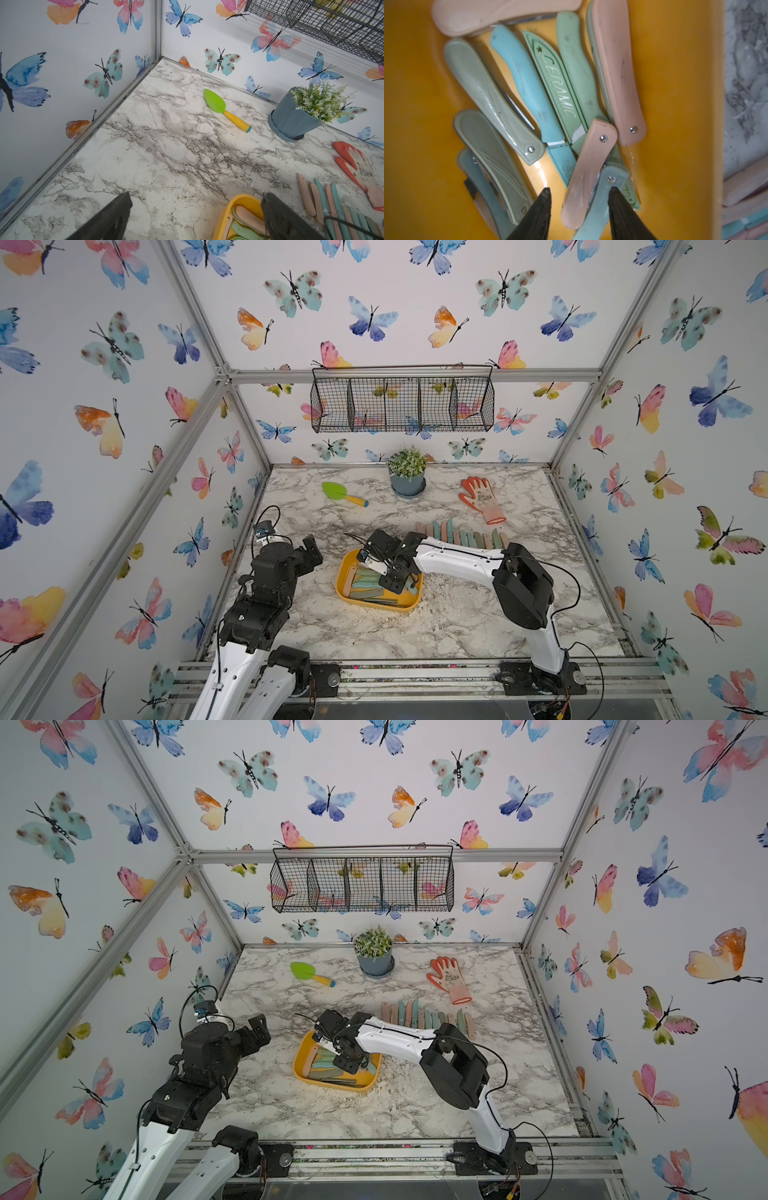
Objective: Take the fruit knife out of the storage box
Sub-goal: Pick up the fruit knife from the storage box.
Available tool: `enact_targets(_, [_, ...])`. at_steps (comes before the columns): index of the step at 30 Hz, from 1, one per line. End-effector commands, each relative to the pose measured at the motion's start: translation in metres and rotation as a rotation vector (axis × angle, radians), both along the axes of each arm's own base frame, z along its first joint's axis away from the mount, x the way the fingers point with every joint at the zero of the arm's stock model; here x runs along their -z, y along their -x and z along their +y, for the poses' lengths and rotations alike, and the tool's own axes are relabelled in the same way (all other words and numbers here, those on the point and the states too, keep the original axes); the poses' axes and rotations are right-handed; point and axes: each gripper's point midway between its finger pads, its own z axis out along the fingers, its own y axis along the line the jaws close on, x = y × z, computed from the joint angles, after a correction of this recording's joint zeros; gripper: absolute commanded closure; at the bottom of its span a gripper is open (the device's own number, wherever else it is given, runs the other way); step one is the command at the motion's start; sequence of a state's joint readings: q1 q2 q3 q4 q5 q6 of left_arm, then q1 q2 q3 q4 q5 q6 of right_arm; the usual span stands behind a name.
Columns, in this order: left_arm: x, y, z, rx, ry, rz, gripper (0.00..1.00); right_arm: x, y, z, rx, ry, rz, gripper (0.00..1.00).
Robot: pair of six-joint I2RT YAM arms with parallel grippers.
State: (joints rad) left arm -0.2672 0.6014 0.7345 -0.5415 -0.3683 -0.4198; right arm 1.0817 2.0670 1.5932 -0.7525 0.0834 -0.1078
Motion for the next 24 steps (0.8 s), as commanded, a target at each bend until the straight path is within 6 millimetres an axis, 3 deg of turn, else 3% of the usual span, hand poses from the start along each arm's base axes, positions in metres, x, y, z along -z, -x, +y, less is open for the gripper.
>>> enact_targets(1, [0.003,0.001,0.001,0.002,-0.001,0.007,0.02,0.014,0.011,-0.004,0.025,0.04,0.065,0.52])
enact_targets(13, [0.003,0.002,0.001,-0.001,-0.003,0.007,0.02,0.028,0.015,-0.01,0.043,0.086,0.096,0.58])
enact_targets(24, [0.002,0.002,0.002,-0.002,-0.001,0.003,0.02,0.022,0.01,-0.007,0.051,0.071,0.071,0.7])
